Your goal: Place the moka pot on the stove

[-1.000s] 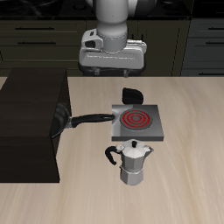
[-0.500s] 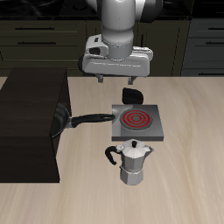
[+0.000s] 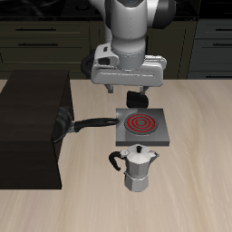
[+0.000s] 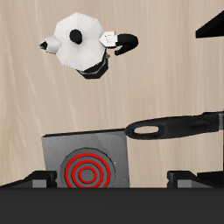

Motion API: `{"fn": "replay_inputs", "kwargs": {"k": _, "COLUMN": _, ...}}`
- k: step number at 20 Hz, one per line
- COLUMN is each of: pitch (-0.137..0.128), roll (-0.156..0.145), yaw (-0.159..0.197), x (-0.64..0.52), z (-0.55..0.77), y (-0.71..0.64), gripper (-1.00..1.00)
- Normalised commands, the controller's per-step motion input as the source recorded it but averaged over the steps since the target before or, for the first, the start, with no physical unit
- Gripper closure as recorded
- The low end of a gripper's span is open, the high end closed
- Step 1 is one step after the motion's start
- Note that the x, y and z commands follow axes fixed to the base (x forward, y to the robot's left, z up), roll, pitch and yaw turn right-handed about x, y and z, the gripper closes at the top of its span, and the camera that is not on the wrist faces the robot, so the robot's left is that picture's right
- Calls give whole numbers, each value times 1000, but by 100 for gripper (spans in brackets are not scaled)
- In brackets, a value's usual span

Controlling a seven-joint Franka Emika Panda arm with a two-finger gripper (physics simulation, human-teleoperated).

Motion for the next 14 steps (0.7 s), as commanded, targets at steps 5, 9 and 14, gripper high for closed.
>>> {"fn": "replay_inputs", "kwargs": {"k": 5, "pitch": -4, "roll": -12, "yaw": 7, "x": 270, "z": 25, "y": 109, "gripper": -100}}
{"fn": "replay_inputs", "kwargs": {"k": 9, "pitch": 9, "roll": 33, "yaw": 1, "x": 204, "z": -8, "y": 137, "gripper": -100}}
{"fn": "replay_inputs", "kwargs": {"k": 14, "pitch": -21, "roll": 0, "yaw": 12, "x": 162, "z": 15, "y": 74, "gripper": -100}}
